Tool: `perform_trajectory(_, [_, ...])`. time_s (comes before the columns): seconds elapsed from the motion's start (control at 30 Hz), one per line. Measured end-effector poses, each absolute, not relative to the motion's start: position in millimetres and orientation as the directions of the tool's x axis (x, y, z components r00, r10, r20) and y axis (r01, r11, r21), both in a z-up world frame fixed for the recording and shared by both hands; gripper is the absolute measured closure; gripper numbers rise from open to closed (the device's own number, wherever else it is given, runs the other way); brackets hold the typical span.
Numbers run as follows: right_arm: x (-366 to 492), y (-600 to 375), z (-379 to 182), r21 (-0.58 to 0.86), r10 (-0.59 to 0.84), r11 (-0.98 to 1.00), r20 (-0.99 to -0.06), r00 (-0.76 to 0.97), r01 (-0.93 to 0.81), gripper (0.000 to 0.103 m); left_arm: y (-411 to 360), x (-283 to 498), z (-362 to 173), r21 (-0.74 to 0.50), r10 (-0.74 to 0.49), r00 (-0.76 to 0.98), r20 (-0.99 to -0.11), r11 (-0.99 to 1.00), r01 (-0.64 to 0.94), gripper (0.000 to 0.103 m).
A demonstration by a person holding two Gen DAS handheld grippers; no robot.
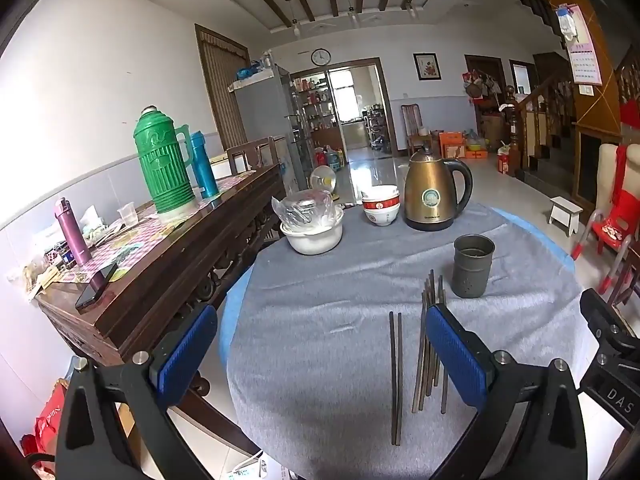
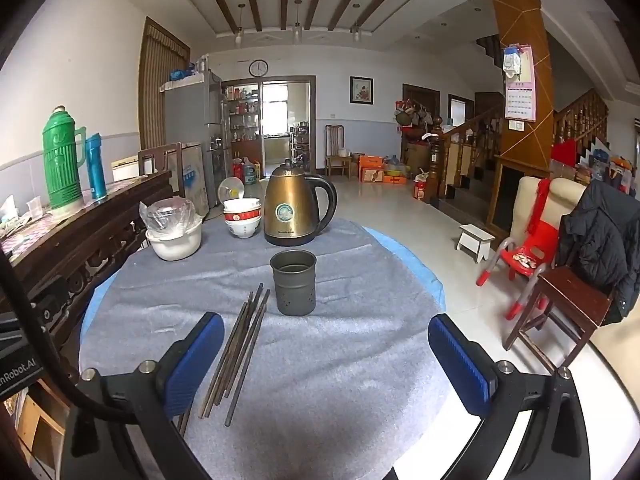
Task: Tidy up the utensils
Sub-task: 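Move both tools toward the dark chopsticks beside the grey cup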
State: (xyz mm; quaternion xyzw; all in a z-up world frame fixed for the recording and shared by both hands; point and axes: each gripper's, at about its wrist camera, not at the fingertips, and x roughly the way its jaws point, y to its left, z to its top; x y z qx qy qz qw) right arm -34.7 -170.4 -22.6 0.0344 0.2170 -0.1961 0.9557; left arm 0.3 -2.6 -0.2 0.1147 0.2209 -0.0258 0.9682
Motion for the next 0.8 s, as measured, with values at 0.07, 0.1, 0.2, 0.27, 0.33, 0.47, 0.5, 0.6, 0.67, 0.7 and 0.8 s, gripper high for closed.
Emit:
perform_trajectory(0.07, [-31.6, -172.0, -22.4, -0.019, -0.359, 0.921, -0.431, 0.828, 0.389, 0.0, -2.6, 0.3, -0.2, 0.209, 0.0, 0.9, -0.436, 0.972, 0.102, 0.0])
perform_trajectory(0.1, [-32.0, -171.7, -22.0, -0.019, -0.36, 0.92, -0.431, 0.827, 0.391, 0.0, -2.5, 0.4, -0.6, 0.209, -0.001, 0.899, -0.438, 0.972, 0.104, 0.0])
perform_trajectory(0.2, [-33.1, -172.5, -20.8, -0.019, -0.363, 0.919, -0.432, 0.826, 0.394, 0.0, -2.1, 0.5, -1.5, 0.209, -0.001, 0.897, -0.441, 0.972, 0.104, 0.0])
perform_trajectory(0.27, [-34.4, -172.4, -16.1, -0.018, -0.364, 0.918, -0.435, 0.823, 0.396, 0.0, -1.4, 0.5, -1.7, 0.207, -0.003, 0.896, -0.444, 0.973, 0.106, 0.0])
perform_trajectory(0.33, [-35.0, -172.9, -16.0, -0.02, -0.366, 0.918, -0.43, 0.825, 0.397, 0.0, -0.6, 0.2, -1.7, 0.206, -0.003, 0.896, -0.443, 0.973, 0.105, 0.0])
perform_trajectory(0.47, [-35.8, -174.8, -16.4, -0.022, -0.369, 0.917, -0.43, 0.824, 0.399, 0.0, -1.8, 1.2, -2.5, 0.203, -0.006, 0.898, -0.439, 0.973, 0.106, 0.0])
perform_trajectory(0.5, [-35.5, -174.7, -16.7, -0.022, -0.369, 0.917, -0.433, 0.822, 0.399, 0.0, -1.9, 0.8, -2.7, 0.202, -0.007, 0.898, -0.44, 0.974, 0.107, 0.0])
perform_trajectory(0.6, [-35.8, -175.6, -16.3, -0.021, -0.37, 0.916, -0.434, 0.821, 0.401, 0.0, -1.5, 1.0, -3.5, 0.201, -0.009, 0.897, -0.443, 0.974, 0.109, 0.0])
perform_trajectory(0.67, [-36.1, -175.8, -16.5, -0.02, -0.369, 0.916, -0.436, 0.821, 0.401, 0.0, -1.5, 1.0, -4.1, 0.202, -0.009, 0.896, -0.443, 0.973, 0.109, 0.0])
perform_trajectory(0.7, [-35.9, -175.9, -16.4, -0.017, -0.367, 0.916, -0.439, 0.82, 0.401, 0.0, -1.6, 1.1, -4.5, 0.203, -0.009, 0.896, -0.444, 0.973, 0.11, 0.0])
perform_trajectory(0.8, [-35.5, -175.9, -16.9, -0.025, -0.37, 0.915, -0.446, 0.815, 0.402, 0.0, -1.2, 1.7, -5.2, 0.197, -0.013, 0.893, -0.45, 0.974, 0.113, 0.0])
